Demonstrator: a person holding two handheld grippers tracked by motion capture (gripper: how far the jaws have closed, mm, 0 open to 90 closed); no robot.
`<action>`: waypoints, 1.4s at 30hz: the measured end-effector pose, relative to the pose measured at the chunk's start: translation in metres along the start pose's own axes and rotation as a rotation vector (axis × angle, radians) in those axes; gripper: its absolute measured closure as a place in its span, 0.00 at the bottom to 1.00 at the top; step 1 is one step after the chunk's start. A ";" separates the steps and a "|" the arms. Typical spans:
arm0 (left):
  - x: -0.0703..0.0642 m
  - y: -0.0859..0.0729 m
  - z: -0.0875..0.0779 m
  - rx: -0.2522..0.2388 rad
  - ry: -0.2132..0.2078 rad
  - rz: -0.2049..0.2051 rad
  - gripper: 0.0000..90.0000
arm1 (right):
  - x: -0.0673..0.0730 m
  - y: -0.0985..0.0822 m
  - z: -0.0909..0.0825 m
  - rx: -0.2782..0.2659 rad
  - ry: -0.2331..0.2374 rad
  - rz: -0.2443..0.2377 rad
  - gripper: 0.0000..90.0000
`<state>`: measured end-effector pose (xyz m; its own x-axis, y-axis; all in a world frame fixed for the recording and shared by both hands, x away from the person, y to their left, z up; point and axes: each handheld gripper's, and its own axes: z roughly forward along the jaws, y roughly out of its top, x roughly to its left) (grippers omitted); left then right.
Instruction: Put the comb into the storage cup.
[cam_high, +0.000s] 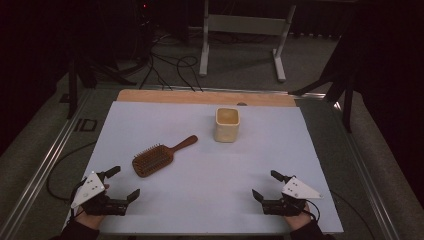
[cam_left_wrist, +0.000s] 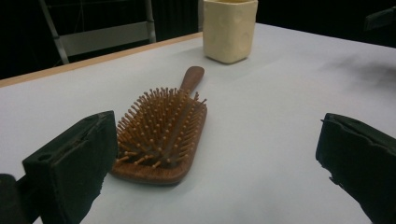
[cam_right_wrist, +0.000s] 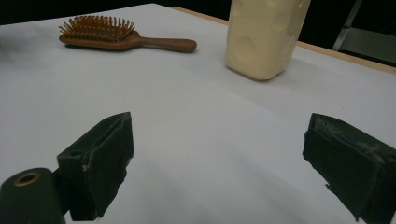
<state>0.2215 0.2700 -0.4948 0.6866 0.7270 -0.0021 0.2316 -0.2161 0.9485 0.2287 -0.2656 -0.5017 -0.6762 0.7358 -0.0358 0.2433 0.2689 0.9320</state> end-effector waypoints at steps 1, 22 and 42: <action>0.000 0.001 0.000 0.002 -0.004 0.004 0.00 | 0.000 0.000 0.000 0.002 -0.008 -0.001 0.10; 0.004 0.039 0.003 0.040 -0.074 0.011 0.00 | 0.001 0.003 -0.003 -0.022 -0.008 0.009 0.10; 0.005 0.097 0.037 0.097 -0.111 0.035 0.00 | 0.003 0.003 -0.003 -0.022 0.010 0.012 0.10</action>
<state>0.2726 0.2286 -0.4148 0.7660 0.6427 -0.0093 0.2678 -0.3059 0.9136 0.2258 -0.2645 -0.4978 -0.6806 0.7324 -0.0213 0.2359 0.2466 0.9400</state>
